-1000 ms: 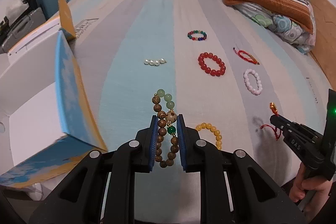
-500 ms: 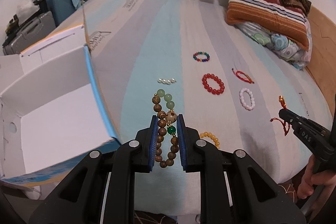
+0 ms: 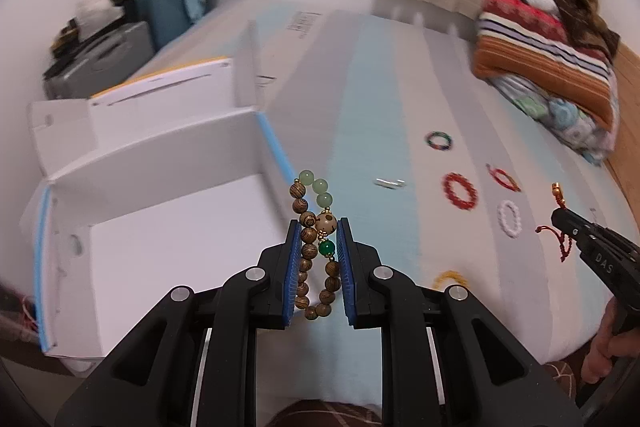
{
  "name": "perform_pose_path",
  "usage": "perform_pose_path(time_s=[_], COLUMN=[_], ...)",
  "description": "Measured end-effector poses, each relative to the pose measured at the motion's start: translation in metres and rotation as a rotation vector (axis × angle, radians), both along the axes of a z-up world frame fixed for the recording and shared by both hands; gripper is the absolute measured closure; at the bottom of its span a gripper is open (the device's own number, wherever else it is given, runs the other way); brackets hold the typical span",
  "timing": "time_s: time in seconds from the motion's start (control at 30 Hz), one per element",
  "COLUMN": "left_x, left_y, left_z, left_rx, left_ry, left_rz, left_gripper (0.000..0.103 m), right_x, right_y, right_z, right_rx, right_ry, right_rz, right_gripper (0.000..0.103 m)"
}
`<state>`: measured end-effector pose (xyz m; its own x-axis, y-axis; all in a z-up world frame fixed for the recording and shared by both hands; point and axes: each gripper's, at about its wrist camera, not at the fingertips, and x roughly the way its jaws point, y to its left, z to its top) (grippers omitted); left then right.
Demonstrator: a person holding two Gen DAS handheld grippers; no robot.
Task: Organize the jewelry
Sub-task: 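Carry both held bracelets over the white cardboard box with both tools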
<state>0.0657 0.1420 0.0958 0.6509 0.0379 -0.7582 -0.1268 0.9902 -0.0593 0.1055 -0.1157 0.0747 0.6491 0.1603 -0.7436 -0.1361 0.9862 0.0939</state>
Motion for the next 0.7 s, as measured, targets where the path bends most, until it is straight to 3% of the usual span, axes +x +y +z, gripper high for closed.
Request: perform_pose_path(time_s=[0.37, 0.7], left_x=[-0.034, -0.057], left_y=[0.106, 0.18], left_z=[0.0, -0.017], left_rx=[-0.006, -0.024], left_ry=[0.012, 0.05], left_rz=[0.173, 0.283], left_gripper=[0.086, 0.086], right_x=[-0.002, -0.015], right_y=[0.13, 0.242], right_z=[0.022, 0.005], right_rx=[0.003, -0.006], right_ry=[-0.044, -0.017], right_rz=[0.22, 0.397], right_gripper=[0.093, 0.093])
